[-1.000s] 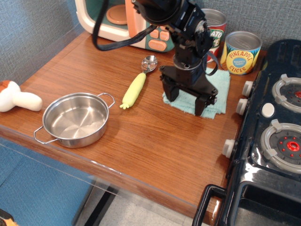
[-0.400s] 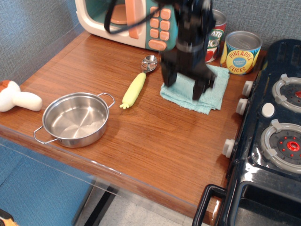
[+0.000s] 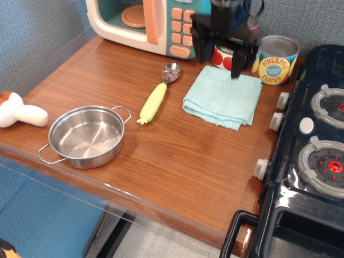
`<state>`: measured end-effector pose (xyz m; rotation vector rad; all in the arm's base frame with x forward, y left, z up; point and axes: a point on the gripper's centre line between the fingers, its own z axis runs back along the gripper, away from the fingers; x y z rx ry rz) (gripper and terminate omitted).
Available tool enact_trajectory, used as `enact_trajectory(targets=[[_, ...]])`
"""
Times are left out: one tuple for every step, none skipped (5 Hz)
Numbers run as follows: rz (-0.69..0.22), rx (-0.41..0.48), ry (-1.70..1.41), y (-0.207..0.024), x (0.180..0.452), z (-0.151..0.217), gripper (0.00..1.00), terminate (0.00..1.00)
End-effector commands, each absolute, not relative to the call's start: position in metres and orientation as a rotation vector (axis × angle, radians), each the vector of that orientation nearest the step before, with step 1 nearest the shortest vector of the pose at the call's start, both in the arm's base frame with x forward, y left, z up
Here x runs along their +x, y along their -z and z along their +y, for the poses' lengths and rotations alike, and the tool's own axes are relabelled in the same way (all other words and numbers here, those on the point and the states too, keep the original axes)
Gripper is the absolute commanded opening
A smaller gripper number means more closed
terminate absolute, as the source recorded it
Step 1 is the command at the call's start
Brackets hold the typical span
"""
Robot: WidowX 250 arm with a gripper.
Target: Move the towel directly in front of the cans
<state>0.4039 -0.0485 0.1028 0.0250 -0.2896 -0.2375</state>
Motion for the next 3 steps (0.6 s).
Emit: enact_trajectory(targets=[[-0.347,0.021,0.258,-0.1416,0.389,-0.0299,1.0,0.0],[-0.347,0.021,0.258,-0.1416,0.389,-0.0299,1.0,0.0],[-0.347,0.021,0.258,-0.1416,0.389,-0.0299,1.0,1.0]])
